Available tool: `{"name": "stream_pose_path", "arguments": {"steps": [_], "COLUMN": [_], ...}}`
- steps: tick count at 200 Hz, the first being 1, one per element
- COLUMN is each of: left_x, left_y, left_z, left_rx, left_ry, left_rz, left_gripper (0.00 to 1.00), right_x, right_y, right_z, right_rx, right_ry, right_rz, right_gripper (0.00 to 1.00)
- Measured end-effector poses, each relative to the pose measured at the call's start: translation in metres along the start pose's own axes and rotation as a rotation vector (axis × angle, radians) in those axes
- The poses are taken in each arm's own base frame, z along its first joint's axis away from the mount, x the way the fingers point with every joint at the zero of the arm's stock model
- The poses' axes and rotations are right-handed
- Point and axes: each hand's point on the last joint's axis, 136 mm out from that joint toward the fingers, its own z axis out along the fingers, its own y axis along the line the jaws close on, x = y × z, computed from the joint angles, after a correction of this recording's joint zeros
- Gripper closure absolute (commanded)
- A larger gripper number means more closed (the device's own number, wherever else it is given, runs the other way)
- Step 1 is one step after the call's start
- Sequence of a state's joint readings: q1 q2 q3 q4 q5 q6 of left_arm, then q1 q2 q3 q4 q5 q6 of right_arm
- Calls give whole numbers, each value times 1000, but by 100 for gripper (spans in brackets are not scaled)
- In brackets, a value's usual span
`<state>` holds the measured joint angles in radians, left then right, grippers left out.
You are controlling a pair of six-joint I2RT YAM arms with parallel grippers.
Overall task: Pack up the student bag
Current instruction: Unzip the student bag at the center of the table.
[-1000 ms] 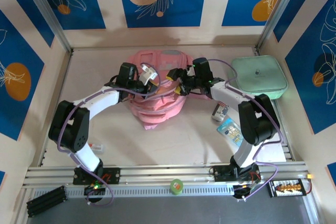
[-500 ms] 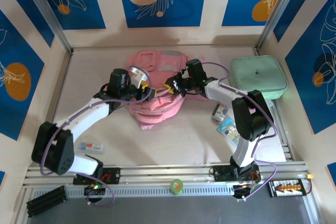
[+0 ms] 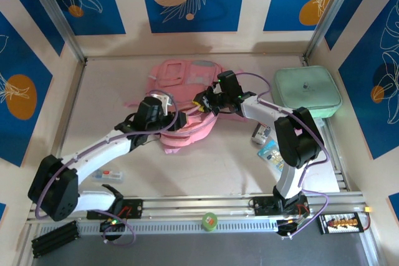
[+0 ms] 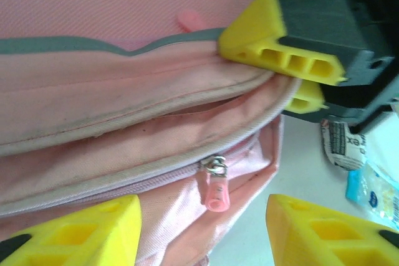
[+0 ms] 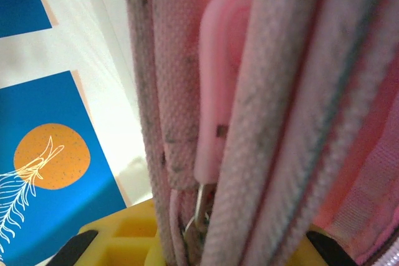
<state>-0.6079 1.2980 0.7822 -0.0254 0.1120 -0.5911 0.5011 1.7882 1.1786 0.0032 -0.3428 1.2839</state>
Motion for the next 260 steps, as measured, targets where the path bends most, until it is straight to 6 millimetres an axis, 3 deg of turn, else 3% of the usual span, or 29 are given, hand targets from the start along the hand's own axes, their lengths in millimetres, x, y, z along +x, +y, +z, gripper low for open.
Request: {"name": "stream_pose_path", "arguments": {"steps": [50, 164, 205, 260], "left_x": [18, 24, 22, 20], "left_y": [4, 5, -6, -7], "left_z": [25, 14, 12, 23], "left_rx": [-85, -257, -254, -270], "left_ry": [65, 52, 40, 50], "left_rz": [-36, 31, 49, 55], "left_gripper": [52, 61, 66, 68], "right_x": [1, 1, 1, 1], "right_y": [0, 0, 0, 0], "right_z": [2, 2, 2, 2], "right_rx": [5, 7, 7, 7], "right_ry": [-6, -11, -11, -11], "right_rz": [-4, -6, -6, -6], "right_gripper": [82, 82, 82, 82]}}
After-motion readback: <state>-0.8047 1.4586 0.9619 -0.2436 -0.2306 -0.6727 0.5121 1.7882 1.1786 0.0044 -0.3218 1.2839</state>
